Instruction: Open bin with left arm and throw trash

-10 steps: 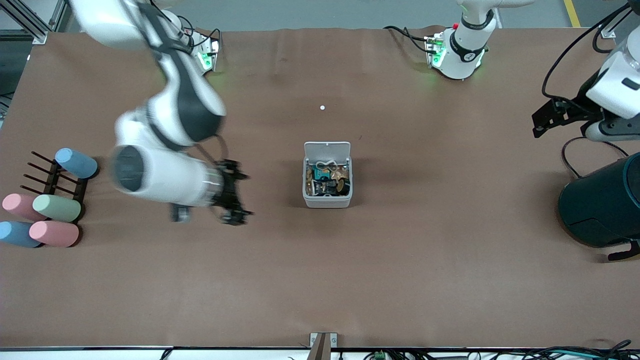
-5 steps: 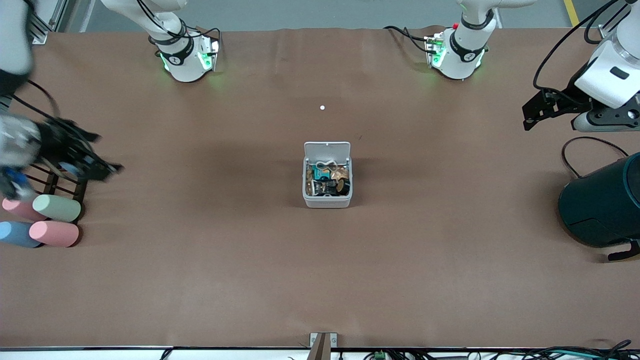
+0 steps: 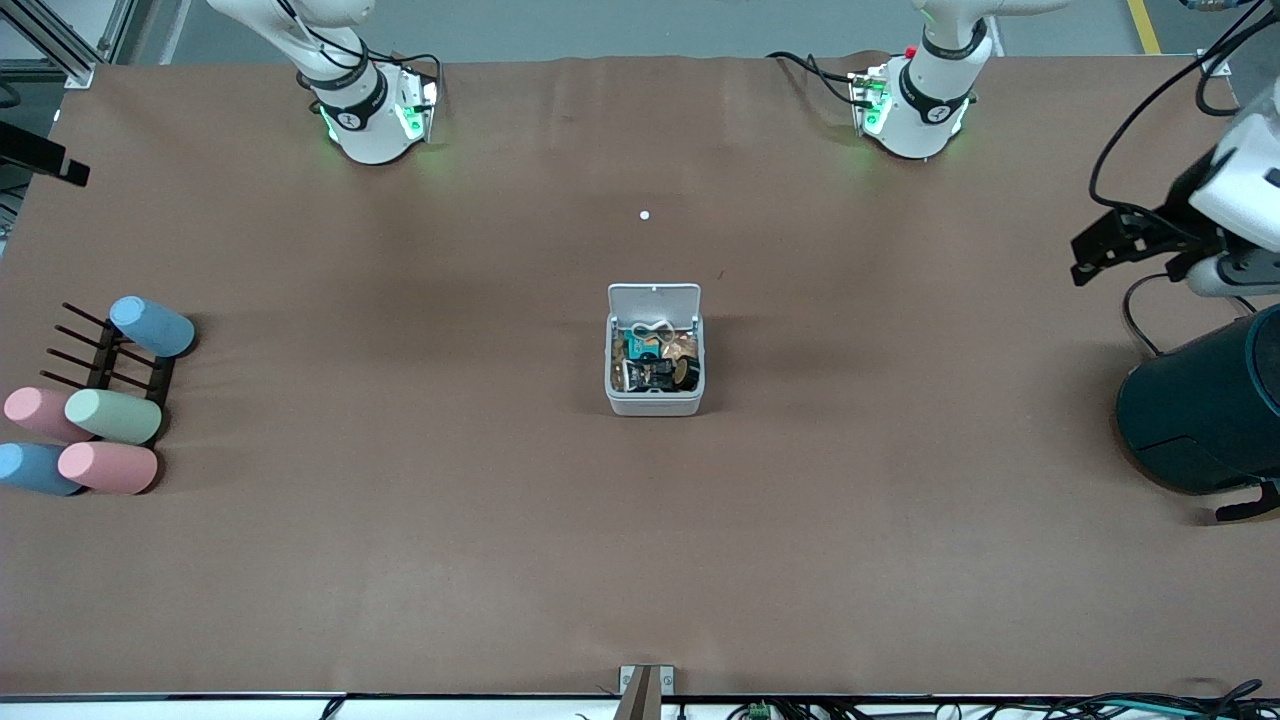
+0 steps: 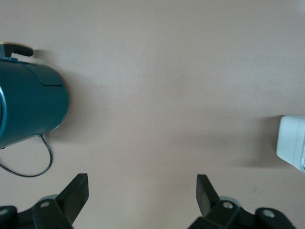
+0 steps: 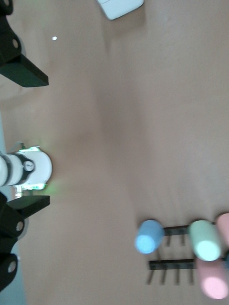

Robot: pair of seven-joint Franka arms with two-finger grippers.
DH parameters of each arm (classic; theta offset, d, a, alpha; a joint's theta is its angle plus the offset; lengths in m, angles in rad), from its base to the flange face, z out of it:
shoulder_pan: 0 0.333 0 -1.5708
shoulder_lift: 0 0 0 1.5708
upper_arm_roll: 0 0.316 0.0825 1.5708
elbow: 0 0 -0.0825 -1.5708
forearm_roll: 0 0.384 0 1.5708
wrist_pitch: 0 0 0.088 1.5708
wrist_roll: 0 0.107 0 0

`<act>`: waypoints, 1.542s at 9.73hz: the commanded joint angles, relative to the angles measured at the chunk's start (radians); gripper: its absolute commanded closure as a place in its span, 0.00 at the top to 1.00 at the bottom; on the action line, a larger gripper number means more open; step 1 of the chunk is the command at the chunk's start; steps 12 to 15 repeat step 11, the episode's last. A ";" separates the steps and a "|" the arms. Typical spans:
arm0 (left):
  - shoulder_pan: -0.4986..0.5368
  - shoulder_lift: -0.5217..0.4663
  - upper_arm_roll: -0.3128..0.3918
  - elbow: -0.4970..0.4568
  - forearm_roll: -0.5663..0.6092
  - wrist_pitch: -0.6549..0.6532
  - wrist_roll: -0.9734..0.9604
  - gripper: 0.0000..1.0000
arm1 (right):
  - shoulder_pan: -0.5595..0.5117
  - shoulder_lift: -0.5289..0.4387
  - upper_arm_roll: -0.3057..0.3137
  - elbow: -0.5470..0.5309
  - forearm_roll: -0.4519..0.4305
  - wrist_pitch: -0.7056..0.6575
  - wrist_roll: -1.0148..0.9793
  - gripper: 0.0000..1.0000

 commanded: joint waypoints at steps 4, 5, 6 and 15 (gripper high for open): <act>0.038 0.012 0.004 0.025 -0.018 -0.022 0.062 1.00 | 0.102 -0.175 0.019 -0.182 -0.103 0.132 -0.073 1.00; 0.038 0.018 0.004 0.027 -0.016 -0.022 0.068 1.00 | 0.112 -0.173 0.019 -0.180 -0.105 0.136 -0.073 1.00; 0.038 0.024 0.002 0.027 -0.018 -0.022 0.073 1.00 | 0.113 -0.170 0.019 -0.170 -0.096 0.137 -0.072 1.00; 0.038 0.040 0.002 0.032 -0.019 -0.019 0.072 1.00 | 0.097 -0.087 0.015 -0.170 -0.062 0.186 -0.064 1.00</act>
